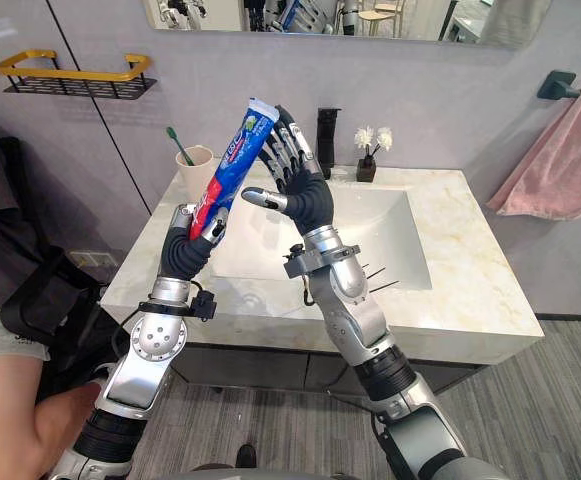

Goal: Organize washtable

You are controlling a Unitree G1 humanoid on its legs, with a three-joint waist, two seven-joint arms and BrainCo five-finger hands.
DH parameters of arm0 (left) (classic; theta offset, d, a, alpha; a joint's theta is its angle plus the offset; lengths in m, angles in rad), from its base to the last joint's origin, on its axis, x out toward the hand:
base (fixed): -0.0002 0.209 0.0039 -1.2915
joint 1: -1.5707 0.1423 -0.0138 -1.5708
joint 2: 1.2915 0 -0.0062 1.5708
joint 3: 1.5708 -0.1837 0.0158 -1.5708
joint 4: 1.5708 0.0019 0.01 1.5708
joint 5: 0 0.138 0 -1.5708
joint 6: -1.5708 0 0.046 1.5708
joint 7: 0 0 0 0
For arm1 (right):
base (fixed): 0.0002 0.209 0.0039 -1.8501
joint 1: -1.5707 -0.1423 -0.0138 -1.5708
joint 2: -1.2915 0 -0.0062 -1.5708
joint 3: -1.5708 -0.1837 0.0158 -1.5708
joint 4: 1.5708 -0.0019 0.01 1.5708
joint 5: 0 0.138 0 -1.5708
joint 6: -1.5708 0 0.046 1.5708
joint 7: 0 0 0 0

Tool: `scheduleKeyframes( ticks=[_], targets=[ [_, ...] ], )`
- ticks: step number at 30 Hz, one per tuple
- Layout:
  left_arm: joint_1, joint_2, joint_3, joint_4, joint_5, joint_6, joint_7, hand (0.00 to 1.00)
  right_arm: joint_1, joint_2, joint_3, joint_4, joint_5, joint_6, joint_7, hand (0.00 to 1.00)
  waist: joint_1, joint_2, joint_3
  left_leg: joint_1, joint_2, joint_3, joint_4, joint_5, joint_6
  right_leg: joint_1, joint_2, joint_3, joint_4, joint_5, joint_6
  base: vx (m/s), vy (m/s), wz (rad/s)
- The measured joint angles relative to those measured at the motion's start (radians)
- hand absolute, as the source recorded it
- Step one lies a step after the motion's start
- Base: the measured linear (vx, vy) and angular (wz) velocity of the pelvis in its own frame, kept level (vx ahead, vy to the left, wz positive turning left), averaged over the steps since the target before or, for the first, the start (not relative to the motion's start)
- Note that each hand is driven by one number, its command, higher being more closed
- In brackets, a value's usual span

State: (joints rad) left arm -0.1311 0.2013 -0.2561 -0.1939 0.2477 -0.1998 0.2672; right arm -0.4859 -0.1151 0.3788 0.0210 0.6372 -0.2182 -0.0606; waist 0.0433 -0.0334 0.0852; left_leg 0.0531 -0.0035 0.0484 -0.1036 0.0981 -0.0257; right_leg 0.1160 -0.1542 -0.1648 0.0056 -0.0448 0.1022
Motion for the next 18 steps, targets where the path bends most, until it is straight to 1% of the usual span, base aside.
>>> scheduleKeyframes(
  ticks=[4,6,11,12,14,15,18],
  targets=[
    [0.0,-0.006,-0.046,0.0,0.0,0.001,0.001,1.0,0.0,0.03,0.026,0.033,0.0,0.006,-0.026,0.0,0.0,0.0,0.0,-0.009,0.001,-0.011,0.001,0.008,0.006,-0.001,0.001,-0.009,-0.009,0.004,-0.002,-0.01,-0.008,0.05],
    [0.0,-0.01,-0.058,0.007,0.0,0.001,0.001,1.0,0.0,0.04,0.026,0.046,0.001,0.006,-0.033,0.0,0.0,0.0,0.0,-0.01,0.001,-0.012,0.003,0.01,0.008,-0.001,0.001,-0.009,-0.011,0.01,0.008,0.0,0.0,0.0],
    [-0.001,-0.021,-0.099,0.046,0.0,0.008,-0.001,1.0,-0.008,0.04,0.029,0.069,0.023,0.006,-0.045,0.0,0.0,-0.001,0.0,-0.011,0.001,-0.013,0.006,0.015,0.01,-0.001,0.005,-0.009,-0.014,0.014,0.012,0.0,0.0,0.0],
    [-0.001,-0.026,-0.104,0.051,0.0,0.018,-0.001,1.0,-0.016,0.04,0.031,0.087,0.031,0.006,-0.046,0.0,0.0,-0.001,0.0,-0.011,0.002,-0.013,0.006,0.015,0.01,-0.001,0.007,-0.009,-0.015,0.014,0.012,0.0,0.0,0.0],
    [-0.003,-0.03,-0.108,0.064,0.0,0.022,-0.003,1.0,-0.031,0.038,0.036,0.109,0.041,0.006,-0.046,0.0,-0.001,-0.001,0.0,-0.012,0.006,-0.01,0.005,0.016,0.01,-0.001,0.012,-0.006,-0.021,0.017,0.008,-0.02,-0.028,-0.04],
    [-0.004,-0.031,-0.109,0.071,-0.001,0.022,-0.003,1.0,-0.038,0.037,0.039,0.117,0.043,0.006,-0.046,1.0,-0.001,-0.001,0.0,-0.012,0.007,-0.009,0.005,0.016,0.009,-0.001,0.013,-0.005,-0.022,0.017,0.007,-0.02,-0.028,-0.04],
    [-0.007,-0.032,-0.134,0.102,-0.002,0.018,-0.003,1.0,-0.071,0.021,0.054,0.122,0.065,0.01,-0.05,1.0,0.001,-0.001,0.0,-0.017,0.017,-0.005,0.005,0.015,0.008,-0.001,0.016,-0.001,-0.034,0.026,0.005,-0.01,-0.022,-0.05]
  ],
)
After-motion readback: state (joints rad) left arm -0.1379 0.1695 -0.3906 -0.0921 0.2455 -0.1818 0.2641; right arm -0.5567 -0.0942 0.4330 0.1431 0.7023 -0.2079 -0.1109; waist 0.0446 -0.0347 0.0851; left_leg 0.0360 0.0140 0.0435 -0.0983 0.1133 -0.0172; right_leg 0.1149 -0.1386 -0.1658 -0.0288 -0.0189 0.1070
